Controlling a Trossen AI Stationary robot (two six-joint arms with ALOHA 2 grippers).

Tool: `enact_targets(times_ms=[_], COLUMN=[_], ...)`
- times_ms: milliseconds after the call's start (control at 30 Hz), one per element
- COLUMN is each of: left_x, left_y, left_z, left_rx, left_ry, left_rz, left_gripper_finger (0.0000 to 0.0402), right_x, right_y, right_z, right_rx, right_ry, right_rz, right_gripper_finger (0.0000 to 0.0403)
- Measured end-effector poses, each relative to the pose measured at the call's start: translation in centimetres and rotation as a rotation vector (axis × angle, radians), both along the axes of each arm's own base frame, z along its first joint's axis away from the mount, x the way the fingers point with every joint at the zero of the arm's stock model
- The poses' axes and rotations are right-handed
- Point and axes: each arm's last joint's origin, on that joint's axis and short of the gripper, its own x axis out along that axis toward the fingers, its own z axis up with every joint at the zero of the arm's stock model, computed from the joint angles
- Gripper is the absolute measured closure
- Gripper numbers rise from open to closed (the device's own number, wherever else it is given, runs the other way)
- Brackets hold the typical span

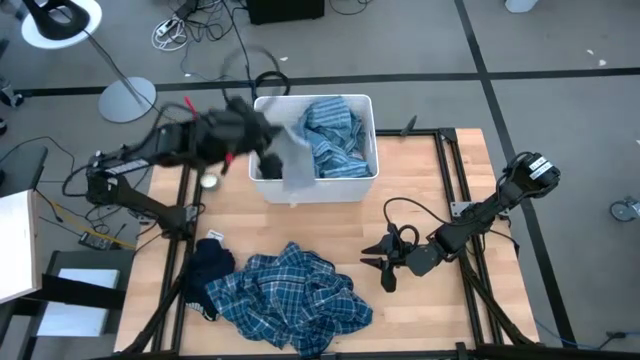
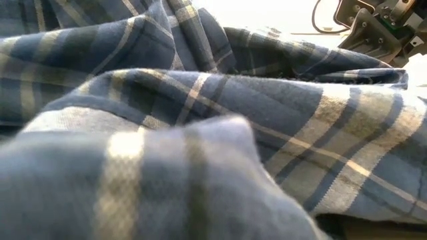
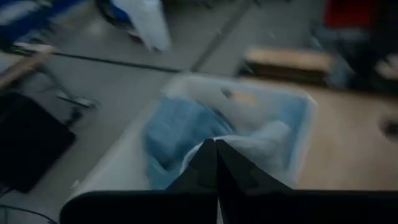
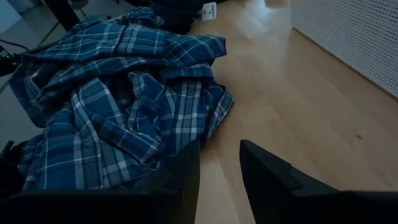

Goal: Sort clothes
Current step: Put the gray sock into the white laundry bin, then put the black underwear into the white laundry bin

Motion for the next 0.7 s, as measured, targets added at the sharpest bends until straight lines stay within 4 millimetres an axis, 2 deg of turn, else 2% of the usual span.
enact_targets(times_ms=[133, 333, 533, 700], left_x=[-0.6, -1.3, -1.9, -3.1], left_y=[2.7, 4.4, 4.3, 2.2], left_z=[1.3, 0.7, -0.7, -2.2], left_rx=[0.043, 0.019, -0.169, -0.402], left_ry=[-0.050, 0.008, 0.088, 0.224], left_rz=[0.096, 0.150, 0.074, -0.008], left_gripper_finger=[0.0399, 0.0368, 0.0322, 0.0310], right_x=[0.0, 0.0, 0.0, 0.0], right_y=[0.0, 0.0, 0.0, 0.0], right_z=[0.0, 0.0, 0.0, 0.0], right_rx=[0.000, 0.000, 0.000, 0.005], right_ry=[0.000, 0.000, 0.000, 0.000], right_rz=[0.000, 0.000, 0.000, -0.002], right_gripper_finger=[0.0288, 0.0288, 0.0288, 0.0288])
